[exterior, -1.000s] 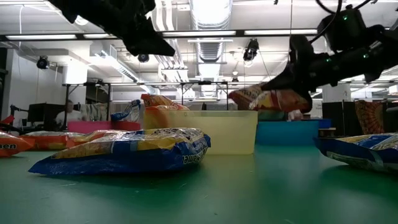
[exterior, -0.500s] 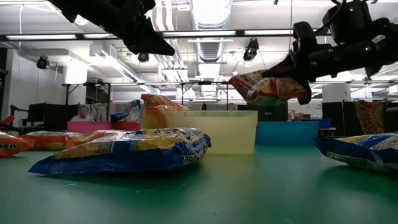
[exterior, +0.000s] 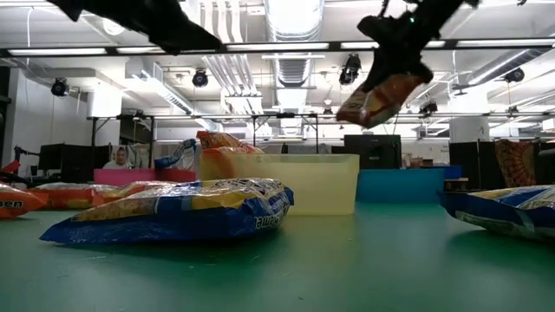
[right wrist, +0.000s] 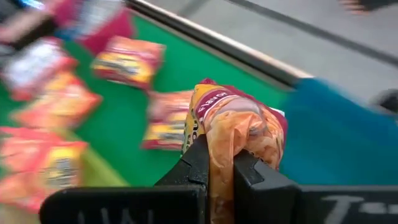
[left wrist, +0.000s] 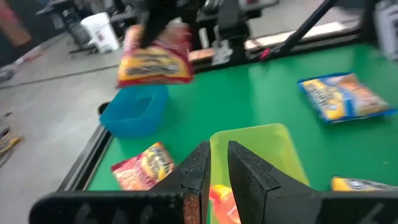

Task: Sort Maruchan noodles
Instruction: Put the red noodle pack into the blue bin

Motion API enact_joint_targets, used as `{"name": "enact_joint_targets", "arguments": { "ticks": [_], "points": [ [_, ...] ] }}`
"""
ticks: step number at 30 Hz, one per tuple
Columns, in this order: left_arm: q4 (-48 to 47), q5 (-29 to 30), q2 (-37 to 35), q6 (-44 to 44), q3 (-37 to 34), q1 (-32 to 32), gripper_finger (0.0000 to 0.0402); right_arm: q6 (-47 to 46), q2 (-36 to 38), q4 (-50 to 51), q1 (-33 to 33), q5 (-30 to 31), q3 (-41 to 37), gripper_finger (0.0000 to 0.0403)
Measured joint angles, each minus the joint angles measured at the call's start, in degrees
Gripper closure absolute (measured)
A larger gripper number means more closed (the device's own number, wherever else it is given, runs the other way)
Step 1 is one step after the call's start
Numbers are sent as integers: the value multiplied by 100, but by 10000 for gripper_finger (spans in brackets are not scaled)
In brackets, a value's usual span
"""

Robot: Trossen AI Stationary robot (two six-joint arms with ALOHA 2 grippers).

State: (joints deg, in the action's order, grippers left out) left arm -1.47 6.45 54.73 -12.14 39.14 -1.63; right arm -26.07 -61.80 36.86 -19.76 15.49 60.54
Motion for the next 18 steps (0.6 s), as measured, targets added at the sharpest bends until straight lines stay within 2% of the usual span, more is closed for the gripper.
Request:
{"name": "enact_joint_targets", "arguments": {
  "ticks": [4,8,13,18],
  "points": [
    [131,-3,-422,56,-242,-2,363,124,-600,1758,-470,606,1134,390],
    [175,-3,-749,60,-421,-2,363,124,-1292,3010,-1111,1022,1835,391],
    [168,-3,-977,60,-588,-2,363,462,-2005,3424,-1892,981,2157,391],
    [156,-3,-1080,4,-694,-2,363,727,-2482,3474,-2444,628,2271,391]
  ]
}}
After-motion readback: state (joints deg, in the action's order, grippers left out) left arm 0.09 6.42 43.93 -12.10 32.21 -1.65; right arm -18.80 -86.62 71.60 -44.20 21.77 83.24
